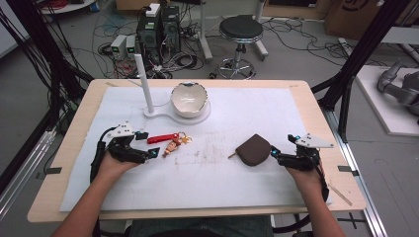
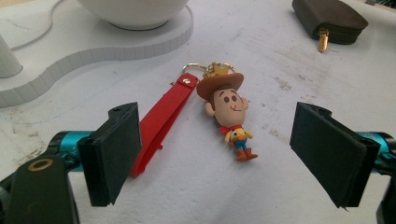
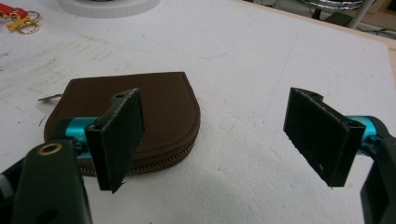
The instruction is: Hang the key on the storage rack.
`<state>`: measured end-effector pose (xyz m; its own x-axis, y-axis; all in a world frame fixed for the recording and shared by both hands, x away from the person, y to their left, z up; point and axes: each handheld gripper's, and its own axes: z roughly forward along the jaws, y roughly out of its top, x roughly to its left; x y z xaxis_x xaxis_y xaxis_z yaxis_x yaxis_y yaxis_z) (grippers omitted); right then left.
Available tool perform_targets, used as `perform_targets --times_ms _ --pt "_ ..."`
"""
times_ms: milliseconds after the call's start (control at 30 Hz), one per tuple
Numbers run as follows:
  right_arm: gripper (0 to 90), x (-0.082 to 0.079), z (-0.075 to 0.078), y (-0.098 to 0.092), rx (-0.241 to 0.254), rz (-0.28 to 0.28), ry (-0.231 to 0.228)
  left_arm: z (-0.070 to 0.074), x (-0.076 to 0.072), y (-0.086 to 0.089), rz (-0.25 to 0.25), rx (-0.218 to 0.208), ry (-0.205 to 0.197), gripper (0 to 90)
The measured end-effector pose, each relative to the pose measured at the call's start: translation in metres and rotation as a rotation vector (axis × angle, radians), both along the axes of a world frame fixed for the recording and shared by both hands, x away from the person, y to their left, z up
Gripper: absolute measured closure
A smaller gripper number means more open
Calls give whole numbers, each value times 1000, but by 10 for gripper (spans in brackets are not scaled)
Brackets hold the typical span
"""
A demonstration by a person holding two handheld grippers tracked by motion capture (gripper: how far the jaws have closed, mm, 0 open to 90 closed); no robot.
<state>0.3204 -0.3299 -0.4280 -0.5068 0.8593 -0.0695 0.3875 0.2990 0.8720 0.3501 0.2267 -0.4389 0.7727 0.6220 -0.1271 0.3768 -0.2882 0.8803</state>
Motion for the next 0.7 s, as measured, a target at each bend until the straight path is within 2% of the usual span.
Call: perform_targets --times_ms 167,300,700 --pt "204 1 -1 0 -6 2 7 -1 2 1 5 -18 6 166" --pt "204 2 0 0 -8 5 -3 -2 1 1 4 -3 8 166" --pt "204 2 2 7 -21 12 -8 -1 -1 0 -8 -12 2 166"
